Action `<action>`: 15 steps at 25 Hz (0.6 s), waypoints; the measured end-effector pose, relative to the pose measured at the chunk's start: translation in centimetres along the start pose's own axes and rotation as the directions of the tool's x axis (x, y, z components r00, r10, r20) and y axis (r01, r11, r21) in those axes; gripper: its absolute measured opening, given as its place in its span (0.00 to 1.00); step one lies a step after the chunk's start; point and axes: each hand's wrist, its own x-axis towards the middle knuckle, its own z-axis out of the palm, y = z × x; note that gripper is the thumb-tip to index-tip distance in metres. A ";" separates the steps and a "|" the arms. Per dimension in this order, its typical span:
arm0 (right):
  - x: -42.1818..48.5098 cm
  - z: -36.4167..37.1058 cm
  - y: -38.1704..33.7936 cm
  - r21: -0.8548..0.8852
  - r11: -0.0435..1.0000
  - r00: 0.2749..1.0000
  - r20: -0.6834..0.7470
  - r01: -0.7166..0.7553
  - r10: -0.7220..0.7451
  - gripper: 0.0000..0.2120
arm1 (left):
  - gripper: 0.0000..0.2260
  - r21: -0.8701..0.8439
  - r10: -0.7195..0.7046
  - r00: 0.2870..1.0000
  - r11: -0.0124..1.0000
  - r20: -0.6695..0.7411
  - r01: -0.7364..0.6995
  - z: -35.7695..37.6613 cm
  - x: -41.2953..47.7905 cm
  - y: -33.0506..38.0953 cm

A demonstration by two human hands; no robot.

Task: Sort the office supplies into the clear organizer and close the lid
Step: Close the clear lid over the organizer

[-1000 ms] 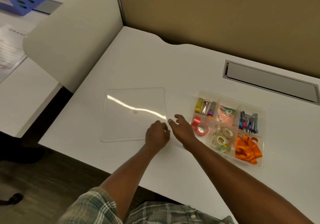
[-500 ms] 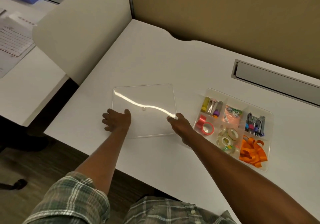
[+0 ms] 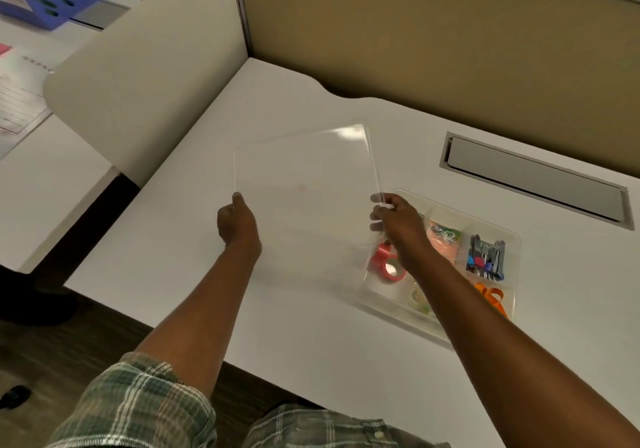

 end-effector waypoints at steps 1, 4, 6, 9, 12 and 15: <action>0.3 -1.7 -0.8 -0.016 0.999 0.999 -0.026 0.036 -0.037 0.12 | 0.22 -0.079 0.030 0.999 0.997 0.040 -0.027 1.1 -1.0 1.4; 0.8 -7.4 -2.2 -0.050 0.991 0.984 -0.124 0.124 -0.129 0.11 | 0.22 -0.157 0.147 0.976 0.980 0.160 -0.122 4.5 -4.2 5.1; 0.8 -11.4 -2.3 -0.163 0.969 0.943 -0.247 0.186 -0.223 0.08 | 0.25 -0.124 0.220 0.945 0.973 0.243 -0.194 6.6 -6.3 6.9; 0.3 -16.3 -1.6 -0.251 0.935 0.888 -0.325 0.250 -0.325 0.07 | 0.32 -0.248 0.236 0.859 0.960 0.454 -0.133 8.9 -9.5 8.6; -0.7 -20.4 -0.2 -0.059 0.965 0.912 -0.317 0.256 -0.261 0.12 | 0.38 -0.309 0.168 0.730 0.949 0.662 0.062 10.7 -11.3 9.2; -1.8 -24.2 2.0 0.224 0.954 0.951 -0.281 0.198 -0.132 0.16 | 0.32 -0.189 0.098 0.528 0.975 0.843 0.121 11.8 -12.1 8.5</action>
